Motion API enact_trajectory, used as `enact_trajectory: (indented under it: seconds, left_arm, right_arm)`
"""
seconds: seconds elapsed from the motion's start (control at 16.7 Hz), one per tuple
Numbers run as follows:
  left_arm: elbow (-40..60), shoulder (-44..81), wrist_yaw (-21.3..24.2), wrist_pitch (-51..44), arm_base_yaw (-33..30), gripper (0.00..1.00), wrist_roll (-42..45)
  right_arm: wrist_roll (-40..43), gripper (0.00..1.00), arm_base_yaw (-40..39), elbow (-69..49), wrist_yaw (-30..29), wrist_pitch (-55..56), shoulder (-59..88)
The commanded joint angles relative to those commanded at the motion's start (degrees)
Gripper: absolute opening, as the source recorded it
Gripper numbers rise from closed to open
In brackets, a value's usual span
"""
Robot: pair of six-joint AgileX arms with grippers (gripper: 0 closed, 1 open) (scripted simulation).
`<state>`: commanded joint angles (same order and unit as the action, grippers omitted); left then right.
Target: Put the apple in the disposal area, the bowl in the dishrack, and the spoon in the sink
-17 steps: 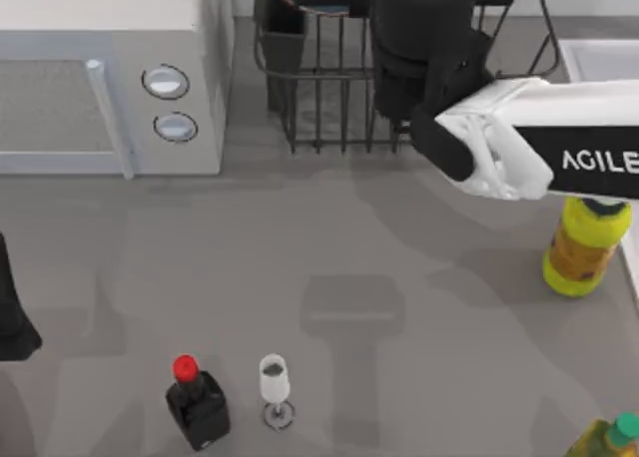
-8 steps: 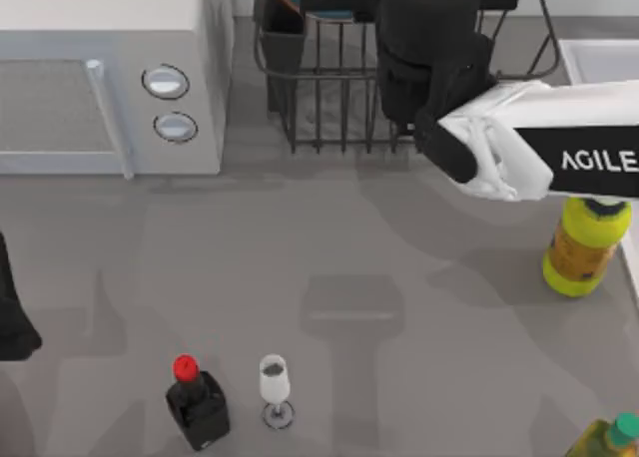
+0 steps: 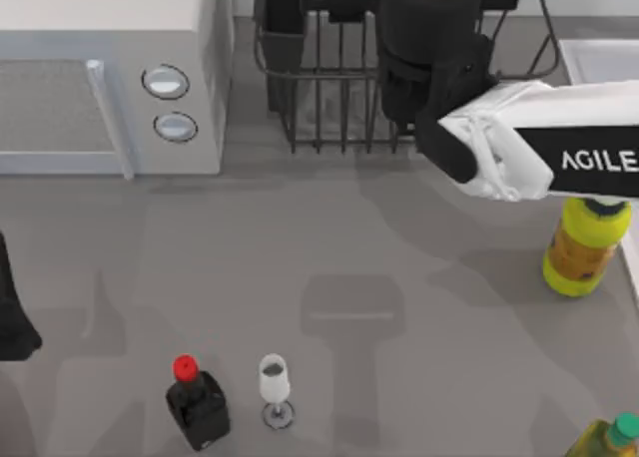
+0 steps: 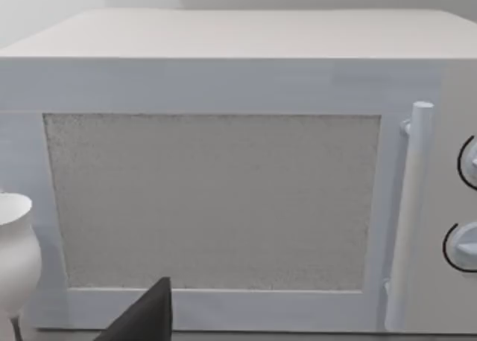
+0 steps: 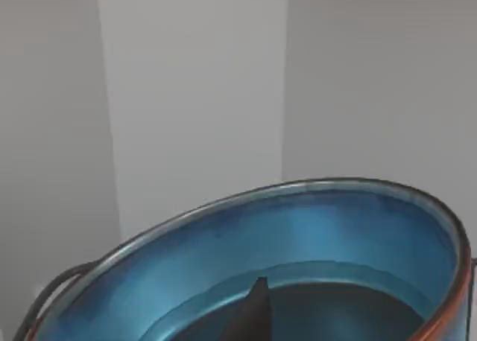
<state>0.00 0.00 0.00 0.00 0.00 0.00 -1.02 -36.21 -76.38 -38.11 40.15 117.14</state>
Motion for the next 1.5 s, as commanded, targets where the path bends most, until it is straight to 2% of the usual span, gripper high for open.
enact_trajectory:
  seconds: [0.06,0.12,0.66,0.9,1.2,1.5]
  left_arm:
    - [0.00,0.00,0.00,0.00,0.00,1.00,0.00]
    - [0.00,0.00,0.00,0.00,0.00,1.00,0.00]
    - [0.00,0.00,0.00,0.00,0.00,1.00,0.00]
    - [0.00,0.00,0.00,0.00,0.00,1.00,0.00]
    - [0.00,0.00,0.00,0.00,0.00,1.00,0.00]
    - [0.00,0.00,0.00,0.00,0.00,1.00,0.00]
  right_arm:
    - [0.00,0.98,0.00,0.00,0.00,0.00,0.00]
    - [0.00,1.00,0.00,0.00,0.00,0.00,0.00]
    - [0.00,1.00,-0.10,0.00,0.00,-0.03,-0.03]
    - [-0.08,1.00,4.67,5.24,2.85,-5.77,-5.73]
    - [-0.52,1.00,17.28,21.44,11.36,-20.69,-26.53]
    - [-0.99,1.00,29.79,42.12,22.05,-33.87,-61.23]
